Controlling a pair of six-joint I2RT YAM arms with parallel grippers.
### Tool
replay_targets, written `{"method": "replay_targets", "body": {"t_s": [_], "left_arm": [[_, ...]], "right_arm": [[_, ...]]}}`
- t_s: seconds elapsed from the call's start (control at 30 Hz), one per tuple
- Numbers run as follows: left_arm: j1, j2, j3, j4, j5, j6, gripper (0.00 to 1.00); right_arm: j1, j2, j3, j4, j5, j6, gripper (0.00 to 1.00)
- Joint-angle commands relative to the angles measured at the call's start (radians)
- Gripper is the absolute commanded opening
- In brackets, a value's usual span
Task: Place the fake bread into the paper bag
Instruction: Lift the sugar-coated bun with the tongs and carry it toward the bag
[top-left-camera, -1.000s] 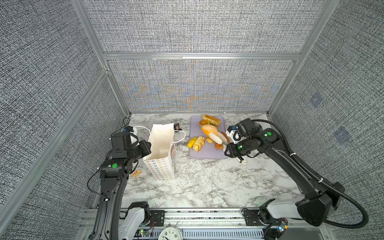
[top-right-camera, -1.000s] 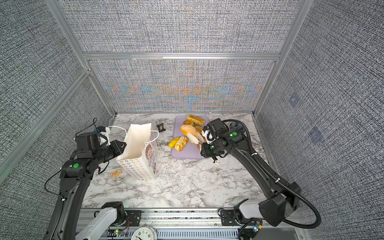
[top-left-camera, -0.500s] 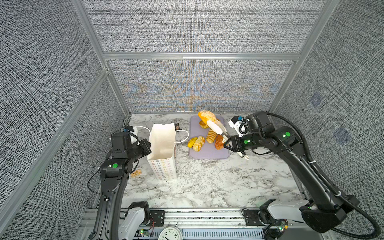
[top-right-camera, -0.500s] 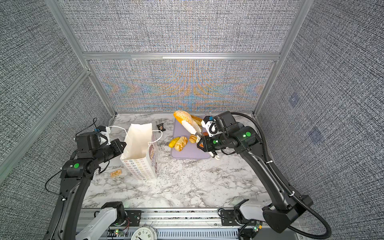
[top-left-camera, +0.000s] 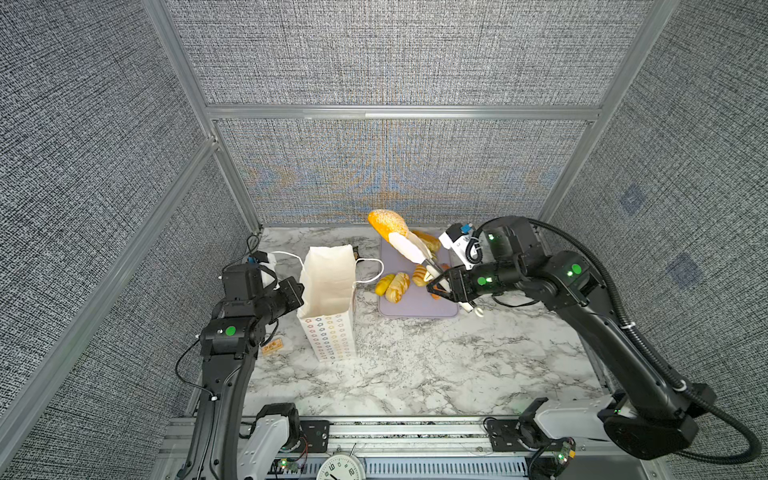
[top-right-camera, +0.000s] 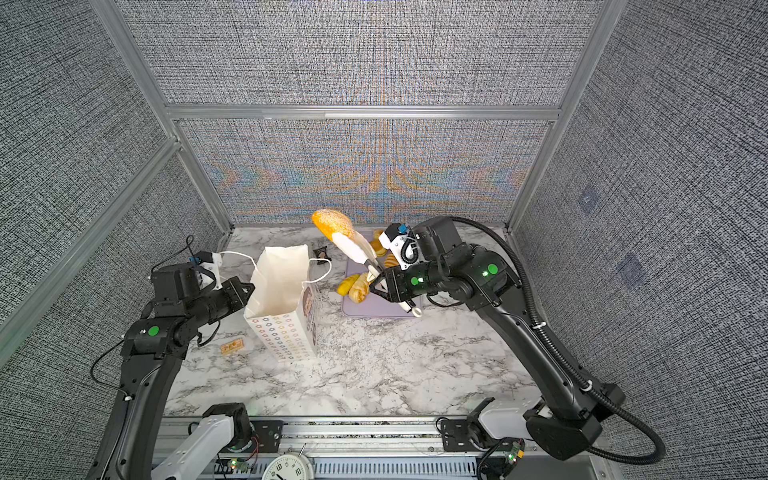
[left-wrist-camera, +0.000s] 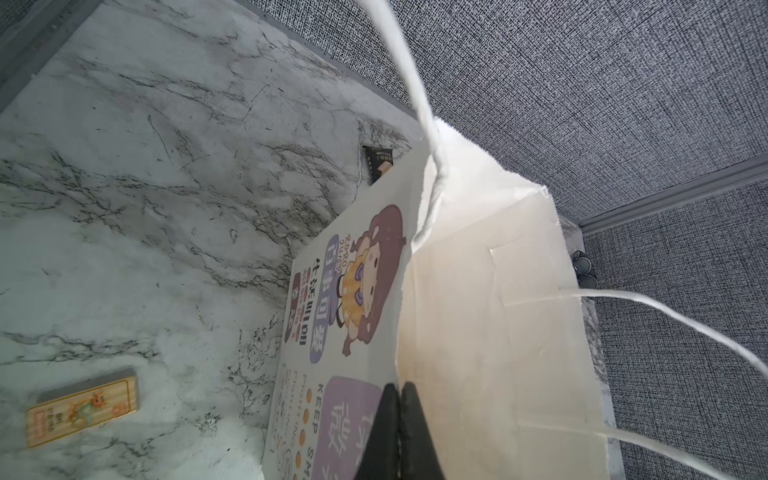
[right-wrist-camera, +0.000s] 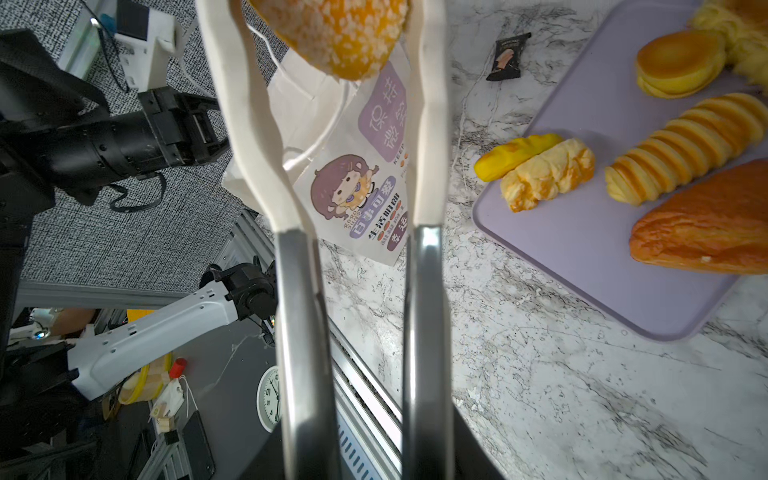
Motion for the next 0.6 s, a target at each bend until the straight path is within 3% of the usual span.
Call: {"method": "replay_targets", "body": {"t_s": [0.0, 0.57], "left_arm": [[0.002, -0.001, -0.005, 0.036, 0.025, -0.007, 0.02], [0.001, -0.006, -0.018, 0.048, 0.034, -0.015, 0.02]], "right_arm": [[0.038, 0.024, 0.047, 0.04, 0.013, 0.002, 0.38], [0.196, 0.174, 0.203, -0.003, 0.114, -0.015, 0.38]]}}
